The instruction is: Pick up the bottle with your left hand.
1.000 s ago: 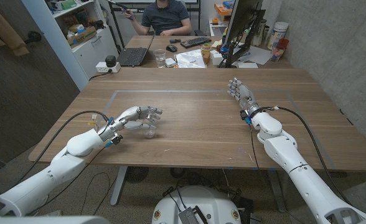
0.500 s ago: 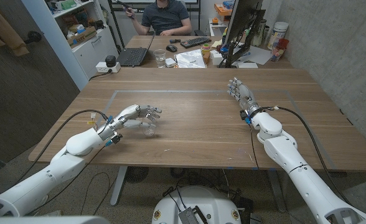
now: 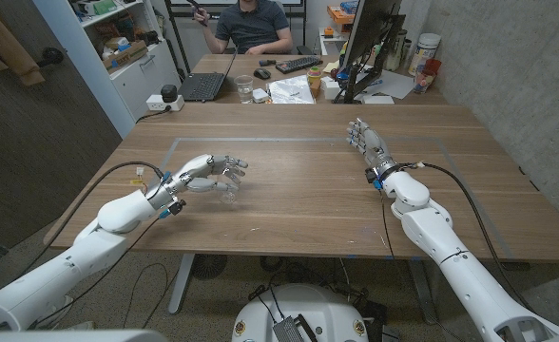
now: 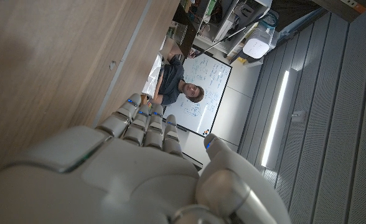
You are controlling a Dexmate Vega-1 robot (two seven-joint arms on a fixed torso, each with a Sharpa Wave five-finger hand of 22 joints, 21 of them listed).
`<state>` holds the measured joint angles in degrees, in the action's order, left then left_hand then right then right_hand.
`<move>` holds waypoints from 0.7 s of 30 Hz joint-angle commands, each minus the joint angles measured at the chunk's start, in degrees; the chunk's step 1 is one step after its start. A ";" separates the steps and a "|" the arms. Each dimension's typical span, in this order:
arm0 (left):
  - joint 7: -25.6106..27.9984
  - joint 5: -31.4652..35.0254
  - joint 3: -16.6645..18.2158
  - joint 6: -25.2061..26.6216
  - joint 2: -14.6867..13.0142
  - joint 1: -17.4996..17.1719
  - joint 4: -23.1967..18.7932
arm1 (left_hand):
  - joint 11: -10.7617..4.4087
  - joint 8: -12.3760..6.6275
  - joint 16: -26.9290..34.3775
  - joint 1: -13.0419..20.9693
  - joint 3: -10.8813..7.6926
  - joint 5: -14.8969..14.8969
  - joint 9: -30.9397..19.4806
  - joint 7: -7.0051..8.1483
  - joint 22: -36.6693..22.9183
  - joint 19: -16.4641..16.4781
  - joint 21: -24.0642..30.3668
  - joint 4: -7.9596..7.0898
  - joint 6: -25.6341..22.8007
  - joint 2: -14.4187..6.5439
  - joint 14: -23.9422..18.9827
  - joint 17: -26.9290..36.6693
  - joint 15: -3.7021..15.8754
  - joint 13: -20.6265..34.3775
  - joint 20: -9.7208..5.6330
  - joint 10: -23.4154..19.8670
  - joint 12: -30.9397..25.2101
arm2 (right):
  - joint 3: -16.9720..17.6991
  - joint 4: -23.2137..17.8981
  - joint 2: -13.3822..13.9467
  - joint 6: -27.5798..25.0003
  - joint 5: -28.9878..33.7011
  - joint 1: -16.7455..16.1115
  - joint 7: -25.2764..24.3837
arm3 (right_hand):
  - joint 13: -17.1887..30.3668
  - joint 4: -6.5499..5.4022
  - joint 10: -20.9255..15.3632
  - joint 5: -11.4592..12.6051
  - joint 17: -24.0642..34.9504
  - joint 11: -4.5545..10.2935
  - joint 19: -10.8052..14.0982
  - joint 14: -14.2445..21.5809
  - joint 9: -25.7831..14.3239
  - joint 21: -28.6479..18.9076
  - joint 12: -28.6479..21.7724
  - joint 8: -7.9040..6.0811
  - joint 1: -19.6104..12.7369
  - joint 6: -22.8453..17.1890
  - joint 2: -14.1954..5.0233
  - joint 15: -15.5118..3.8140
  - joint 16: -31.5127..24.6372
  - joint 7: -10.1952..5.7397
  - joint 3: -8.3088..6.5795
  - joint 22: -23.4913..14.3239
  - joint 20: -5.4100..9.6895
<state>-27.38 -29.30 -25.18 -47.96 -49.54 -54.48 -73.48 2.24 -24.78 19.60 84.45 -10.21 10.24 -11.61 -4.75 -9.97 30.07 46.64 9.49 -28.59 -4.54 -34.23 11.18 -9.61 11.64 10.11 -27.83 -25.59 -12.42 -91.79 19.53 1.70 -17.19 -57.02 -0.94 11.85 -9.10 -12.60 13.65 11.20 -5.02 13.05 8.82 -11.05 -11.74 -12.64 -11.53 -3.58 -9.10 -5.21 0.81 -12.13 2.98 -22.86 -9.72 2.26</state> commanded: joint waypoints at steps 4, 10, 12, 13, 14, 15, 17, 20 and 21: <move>0.49 -0.63 1.77 1.12 -2.06 -1.26 -4.65 | -4.70 0.14 -0.19 -1.91 -6.02 0.08 -0.24 1.02 -0.28 13.28 0.58 -1.31 -1.28 -2.68 -12.99 0.23 22.26 0.20 -15.73 -6.99 0.09 | 0.09 0.32 0.03 -0.15 0.08 0.09 0.19 | 0.24 0.17 -0.80 0.39 -0.04 -0.35 0.51 0.67 -0.25 0.14 -0.08 -0.08 0.55 -0.30 -2.89 -0.06 0.00 0.29 -0.27 -0.25 0.24; 0.98 -0.81 2.43 1.58 -2.53 -1.73 -5.87 | -4.72 0.19 -0.21 -1.97 -6.18 0.07 -0.23 1.03 -0.27 13.34 0.71 -1.30 -1.58 -2.80 -13.25 0.26 22.30 0.21 -15.82 -7.17 0.18 | 0.06 0.75 -0.05 -0.08 -0.19 0.34 0.67 | 0.25 0.18 -1.08 0.39 -0.04 -0.44 0.53 0.75 -0.25 0.15 -0.15 -0.10 0.56 -0.35 -2.86 0.06 0.03 0.33 -0.29 -0.25 0.25; 0.99 -0.91 2.70 1.45 -2.76 -1.90 -6.39 | -4.67 0.16 -0.17 -2.03 -6.27 0.07 -0.22 1.00 -0.27 13.30 0.75 -1.32 -1.87 -2.89 -13.47 0.28 22.29 0.21 -15.82 -7.30 0.21 | -0.09 0.90 0.04 -0.23 0.04 0.53 0.74 | 0.25 0.18 -1.07 0.39 -0.04 -0.49 0.52 0.78 -0.25 0.15 -0.14 -0.10 0.57 -0.35 -2.86 0.04 0.03 0.35 -0.29 -0.26 0.28; 0.70 -1.52 2.79 1.61 -2.98 -2.04 -6.82 | -4.72 0.17 -0.17 -2.04 -6.28 0.07 -0.22 1.01 -0.27 13.31 0.76 -1.32 -1.87 -2.91 -13.52 0.28 22.29 0.21 -15.82 -7.33 0.22 | -0.09 1.12 -0.09 -0.14 0.00 0.62 0.74 | 0.25 0.18 -1.10 0.39 -0.04 -0.54 0.51 0.77 -0.25 0.16 -0.14 -0.10 0.57 -0.35 -2.85 0.08 0.05 0.35 -0.29 -0.26 0.34; 1.00 -1.18 3.01 1.43 -3.07 -2.16 -7.08 | -4.71 0.19 -0.17 -2.05 -6.31 0.07 -0.22 1.04 -0.27 13.31 0.78 -1.32 -1.89 -2.92 -13.56 0.28 22.29 0.21 -15.84 -7.32 0.24 | -0.10 1.22 -0.16 -0.09 -0.01 0.68 0.76 | 0.25 0.18 -1.10 0.39 -0.04 -0.55 0.52 0.79 -0.25 0.16 -0.14 -0.11 0.57 -0.37 -2.85 0.08 0.05 0.35 -0.30 -0.26 0.33; 0.68 -1.68 3.07 1.24 -3.06 -2.23 -7.21 | -4.65 0.22 -0.18 -2.05 -6.33 0.07 -0.22 1.04 -0.27 13.32 0.80 -1.32 -1.86 -2.93 -13.57 0.29 22.29 0.21 -15.85 -7.35 0.25 | -0.16 1.32 -0.11 -0.07 0.06 0.78 0.88 | 0.25 0.18 -1.09 0.39 -0.04 -0.56 0.52 0.76 -0.25 0.16 -0.13 -0.10 0.57 -0.35 -2.84 0.12 0.06 0.34 -0.30 -0.26 0.33; 1.49 -1.09 3.61 1.78 -3.68 -2.61 -8.26 | -4.71 0.30 -0.23 -2.07 -6.37 0.06 -0.21 1.14 -0.27 13.30 0.82 -1.31 -1.79 -2.95 -13.54 0.28 22.28 0.21 -15.87 -7.34 0.31 | -0.16 1.44 -0.18 0.09 0.10 0.86 0.92 | 0.26 0.18 -1.13 0.39 -0.04 -0.56 0.53 0.76 -0.25 0.16 -0.14 -0.11 0.58 -0.36 -2.84 0.10 0.07 0.35 -0.30 -0.26 0.32; 1.39 -1.40 3.94 1.81 -4.00 -2.82 -9.03 | -4.84 0.45 -0.33 -2.12 -6.45 0.05 -0.21 1.00 -0.26 13.34 0.89 -1.30 -1.63 -2.96 -13.47 0.28 22.25 0.22 -15.89 -7.32 0.40 | -0.20 1.55 -0.14 0.21 0.24 0.93 1.01 | 0.26 0.18 -1.15 0.39 -0.04 -0.57 0.49 0.76 -0.25 0.18 -0.13 -0.11 0.59 -0.37 -2.81 0.11 0.10 0.40 -0.29 -0.26 0.33; 0.99 -1.77 3.92 1.78 -4.05 -2.78 -9.17 | -4.85 0.47 -0.36 -2.14 -6.47 0.04 -0.21 1.02 -0.26 13.34 0.91 -1.30 -1.64 -2.97 -13.45 0.28 22.24 0.22 -15.89 -7.35 0.42 | -0.23 1.57 -0.15 0.22 0.39 0.91 0.88 | 0.26 0.18 -1.13 0.39 -0.04 -0.57 0.50 0.76 -0.25 0.18 -0.11 -0.12 0.60 -0.39 -2.80 0.12 0.11 0.41 -0.29 -0.26 0.33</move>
<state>-26.53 -30.29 -22.82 -46.62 -51.99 -56.15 -79.15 2.14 -24.55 19.44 84.45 -10.21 9.97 -11.60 -4.91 -10.02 30.06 47.16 9.49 -28.87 -4.54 -34.22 11.34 -9.59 11.65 10.10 -27.94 -25.37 -12.46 -90.79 19.46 1.72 -17.09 -56.48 -0.30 11.85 -9.10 -13.23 13.65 11.20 -5.62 13.05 9.02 -11.05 -11.74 -12.64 -11.53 -3.58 -9.11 -5.21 1.02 -12.13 2.97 -22.86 -9.72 2.26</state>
